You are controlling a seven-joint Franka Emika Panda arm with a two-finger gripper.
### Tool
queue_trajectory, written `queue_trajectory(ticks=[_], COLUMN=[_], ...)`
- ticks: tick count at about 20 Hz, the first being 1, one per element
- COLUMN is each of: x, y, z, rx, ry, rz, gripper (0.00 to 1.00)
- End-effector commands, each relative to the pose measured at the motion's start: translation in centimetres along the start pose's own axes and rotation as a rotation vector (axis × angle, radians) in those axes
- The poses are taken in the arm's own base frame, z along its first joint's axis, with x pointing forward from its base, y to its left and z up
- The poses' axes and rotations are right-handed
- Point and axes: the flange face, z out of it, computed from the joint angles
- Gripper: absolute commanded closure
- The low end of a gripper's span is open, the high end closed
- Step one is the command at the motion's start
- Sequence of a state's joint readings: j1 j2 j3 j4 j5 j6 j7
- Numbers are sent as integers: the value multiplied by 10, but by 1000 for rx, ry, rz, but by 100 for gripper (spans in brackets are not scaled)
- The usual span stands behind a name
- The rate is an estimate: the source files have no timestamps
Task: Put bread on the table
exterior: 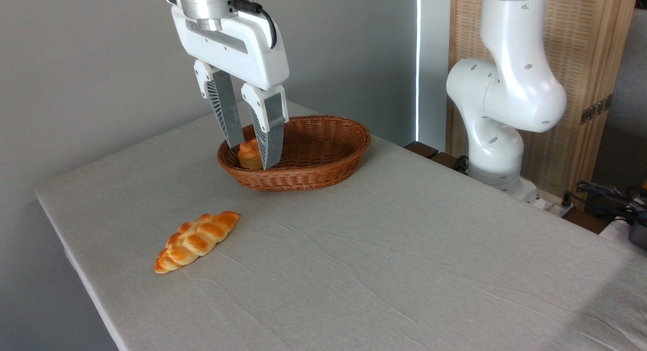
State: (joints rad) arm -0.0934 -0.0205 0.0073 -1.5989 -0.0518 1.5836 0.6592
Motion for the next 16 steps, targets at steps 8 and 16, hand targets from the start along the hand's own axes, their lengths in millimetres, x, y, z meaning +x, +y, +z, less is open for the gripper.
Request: queue_trajectory(ticks=[8,16], x=[11,11], y=[-2,-1], z=[1,2], rx=[66,60], ry=[-13,-21], rz=[-43,-28], gripper=[0,0])
